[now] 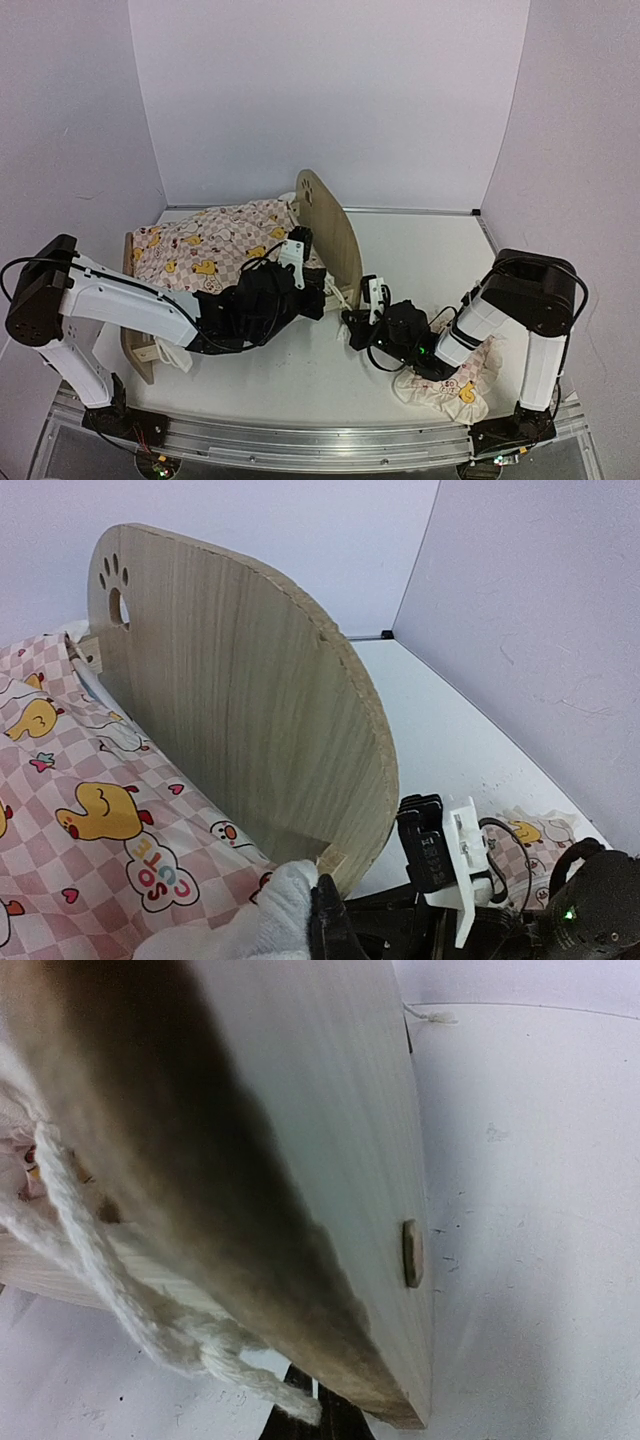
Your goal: Set up the pet bed
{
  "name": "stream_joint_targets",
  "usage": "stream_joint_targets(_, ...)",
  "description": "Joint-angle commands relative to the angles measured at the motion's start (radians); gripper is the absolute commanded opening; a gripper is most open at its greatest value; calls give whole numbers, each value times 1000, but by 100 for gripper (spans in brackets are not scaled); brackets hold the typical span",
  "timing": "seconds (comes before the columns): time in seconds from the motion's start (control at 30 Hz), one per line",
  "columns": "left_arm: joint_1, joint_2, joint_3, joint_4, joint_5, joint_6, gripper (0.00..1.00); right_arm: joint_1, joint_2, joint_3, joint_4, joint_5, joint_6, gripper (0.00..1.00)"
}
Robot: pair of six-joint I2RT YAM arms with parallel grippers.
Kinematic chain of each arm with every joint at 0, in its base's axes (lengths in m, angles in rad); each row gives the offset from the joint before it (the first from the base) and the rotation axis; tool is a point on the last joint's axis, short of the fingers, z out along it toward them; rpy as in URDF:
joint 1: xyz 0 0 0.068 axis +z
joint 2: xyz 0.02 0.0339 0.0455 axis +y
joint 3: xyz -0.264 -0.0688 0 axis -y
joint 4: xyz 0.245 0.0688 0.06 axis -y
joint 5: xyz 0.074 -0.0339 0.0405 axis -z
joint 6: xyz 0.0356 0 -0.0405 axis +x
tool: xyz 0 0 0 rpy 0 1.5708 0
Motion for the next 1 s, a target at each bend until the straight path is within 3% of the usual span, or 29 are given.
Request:
stream_joint_targets(0.0,22,-106,6,110,-87,-16,0,-10,46,20,-25,74,54,0)
stream_joint_targets(0.4,48,-225,-59,108,-62,19,0,-11,99,37,-24,112,95,0)
stream_joint_targets(0.7,44,-197,-111,106,373,24,0,-11,41,54,-33,65,59,0)
stream_joint_targets(0.73,41,-177,-114,106,431,21,2,-11,12,40,-46,63,61,4)
stream_joint_targets(0.83,5,-104,-110,78,528,30,21,-10,-131,-42,-136,56,79,23)
stream_joint_targets(0.97,-59,-108,-148,49,679,59,75,-11,-388,-123,-422,29,56,52)
